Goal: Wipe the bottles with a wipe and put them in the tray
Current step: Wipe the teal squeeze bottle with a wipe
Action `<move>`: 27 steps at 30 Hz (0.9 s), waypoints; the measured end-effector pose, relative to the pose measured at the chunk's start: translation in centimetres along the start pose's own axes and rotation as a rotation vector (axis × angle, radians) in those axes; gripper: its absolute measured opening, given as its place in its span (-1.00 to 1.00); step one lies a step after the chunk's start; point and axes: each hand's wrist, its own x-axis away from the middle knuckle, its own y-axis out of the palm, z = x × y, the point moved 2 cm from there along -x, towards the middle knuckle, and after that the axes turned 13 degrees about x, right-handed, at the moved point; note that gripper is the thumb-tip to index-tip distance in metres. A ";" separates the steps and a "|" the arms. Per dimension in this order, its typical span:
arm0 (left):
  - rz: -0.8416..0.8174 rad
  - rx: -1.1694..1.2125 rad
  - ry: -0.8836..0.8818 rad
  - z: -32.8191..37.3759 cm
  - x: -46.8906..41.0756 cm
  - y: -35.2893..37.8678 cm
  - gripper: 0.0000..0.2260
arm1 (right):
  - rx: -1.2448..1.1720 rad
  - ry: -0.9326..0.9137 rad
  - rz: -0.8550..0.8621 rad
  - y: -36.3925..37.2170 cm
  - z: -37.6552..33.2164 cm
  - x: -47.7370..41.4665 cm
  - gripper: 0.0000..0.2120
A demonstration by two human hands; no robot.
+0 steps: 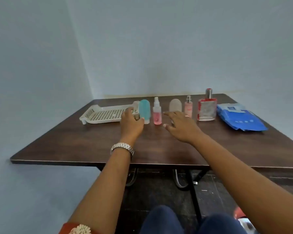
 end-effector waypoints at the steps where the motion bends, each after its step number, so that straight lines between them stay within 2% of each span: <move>1: 0.032 0.032 -0.016 -0.2 -0.9 -0.4 -0.51 | -0.039 -0.023 -0.002 0.3 -0.8 -0.9 -0.51; 4: 0.050 0.132 -0.056 -1.5 -3.8 -0.5 -0.49 | -0.085 -0.043 -0.028 1.4 -2.6 -3.2 -0.52; 7: -0.074 0.241 -0.093 -2.7 -6.2 0.8 -0.45 | -0.117 -0.034 -0.037 3.1 -2.9 -4.8 -0.54; 11: -0.170 0.227 -0.100 -2.7 -7.9 2.7 -0.56 | -0.217 -0.007 -0.065 4.4 -1.9 -5.7 -0.57; 17: -0.072 0.280 -0.113 -2.7 -6.6 3.9 -0.77 | -0.291 0.059 -0.110 4.7 0.0 -3.9 -0.63; 23: 0.228 0.525 -0.071 -0.5 -1.4 2.1 -0.78 | -0.379 0.147 -0.083 2.8 3.1 -0.6 -0.75; 25: 0.175 0.602 -0.051 0.5 0.4 3.1 -0.75 | -0.387 0.188 -0.074 1.9 4.7 0.8 -0.80; 27: 0.028 0.616 -0.043 1.9 1.6 5.3 -0.74 | -0.382 0.240 -0.043 0.9 6.4 2.2 -0.82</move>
